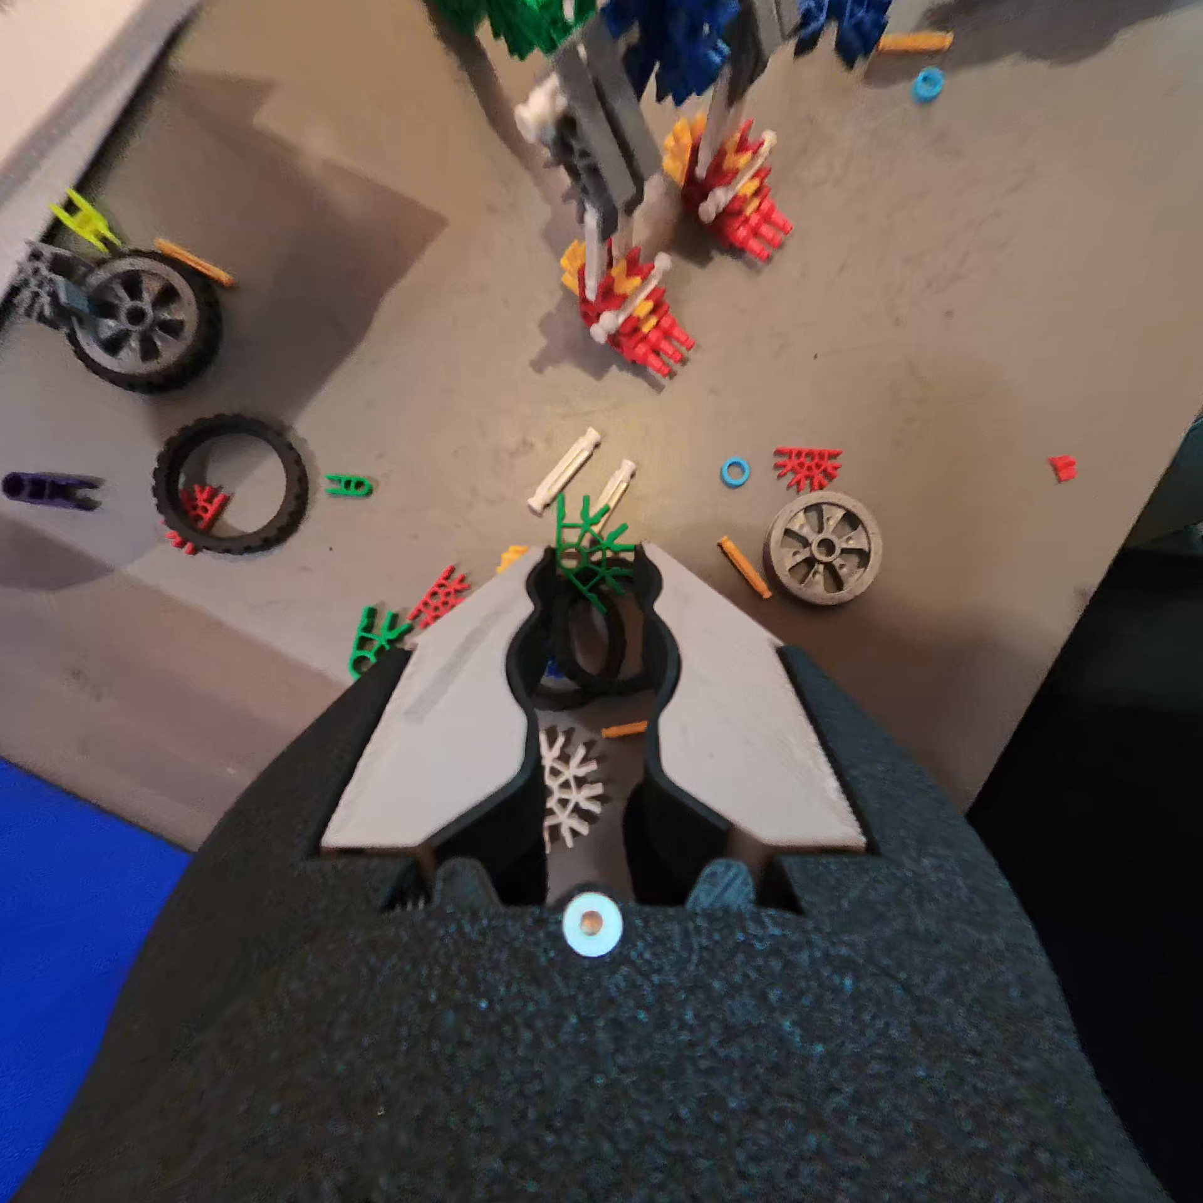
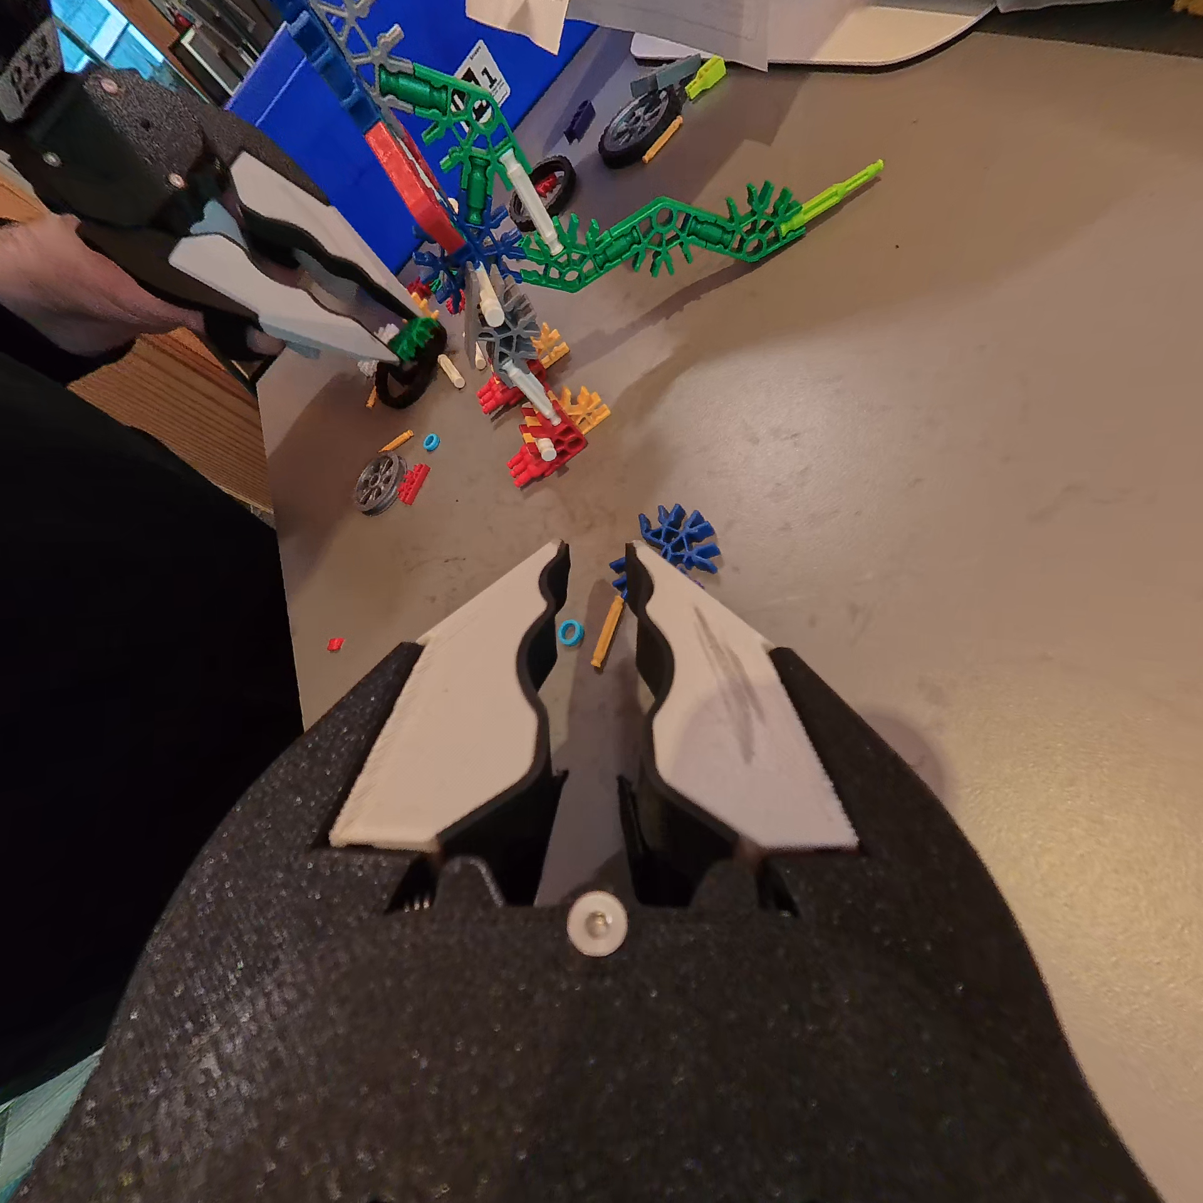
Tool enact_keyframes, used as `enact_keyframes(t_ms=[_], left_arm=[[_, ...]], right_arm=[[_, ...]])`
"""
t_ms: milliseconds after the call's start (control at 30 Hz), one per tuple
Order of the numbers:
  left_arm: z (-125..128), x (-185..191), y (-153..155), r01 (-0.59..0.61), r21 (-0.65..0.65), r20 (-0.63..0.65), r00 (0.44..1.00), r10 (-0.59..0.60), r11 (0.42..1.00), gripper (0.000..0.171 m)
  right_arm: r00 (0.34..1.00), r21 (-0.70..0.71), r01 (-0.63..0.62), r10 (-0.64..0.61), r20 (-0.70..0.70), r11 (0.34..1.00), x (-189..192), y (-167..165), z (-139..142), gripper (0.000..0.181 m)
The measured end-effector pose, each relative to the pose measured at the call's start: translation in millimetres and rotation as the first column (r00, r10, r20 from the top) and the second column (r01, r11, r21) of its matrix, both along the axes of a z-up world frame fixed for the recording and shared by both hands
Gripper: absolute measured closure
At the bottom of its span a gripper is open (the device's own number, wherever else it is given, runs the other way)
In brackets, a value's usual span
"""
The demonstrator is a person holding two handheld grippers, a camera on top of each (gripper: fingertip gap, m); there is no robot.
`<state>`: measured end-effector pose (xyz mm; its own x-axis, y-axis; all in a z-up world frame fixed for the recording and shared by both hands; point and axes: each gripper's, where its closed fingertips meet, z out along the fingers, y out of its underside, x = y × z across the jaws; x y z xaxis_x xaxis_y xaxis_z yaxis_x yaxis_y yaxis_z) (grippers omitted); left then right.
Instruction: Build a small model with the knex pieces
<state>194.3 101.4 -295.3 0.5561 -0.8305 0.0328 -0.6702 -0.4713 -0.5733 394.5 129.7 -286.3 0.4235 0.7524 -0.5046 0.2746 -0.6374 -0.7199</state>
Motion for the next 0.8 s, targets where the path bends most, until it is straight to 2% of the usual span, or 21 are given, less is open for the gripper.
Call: enact_keyframes(t_ms=[433, 667, 800], left_arm=[[-4.9, 1.8, 2.4, -0.023, 0.028, 0.004, 1.000, 0.023, 0.999, 0.150], [-0.5, 1.1, 3.7, -0.039, 0.043, 0.016, 0.999, 0.039, 0.998, 0.132], [10.9, -2.5, 3.6, -0.045, 0.062, 0.039, 0.998, 0.043, 0.997, 0.129]], right_arm=[[1.000, 0.004, -0.008, 0.008, -0.007, 1.000, -0.4, -1.2, 1.3, 0.164], [1.000, 0.007, -0.007, 0.007, -0.008, 1.000, -0.3, -1.1, 1.7, 0.164], [1.000, 0.011, -0.005, 0.005, -0.007, 1.000, -0.1, -0.9, 1.9, 0.164]])
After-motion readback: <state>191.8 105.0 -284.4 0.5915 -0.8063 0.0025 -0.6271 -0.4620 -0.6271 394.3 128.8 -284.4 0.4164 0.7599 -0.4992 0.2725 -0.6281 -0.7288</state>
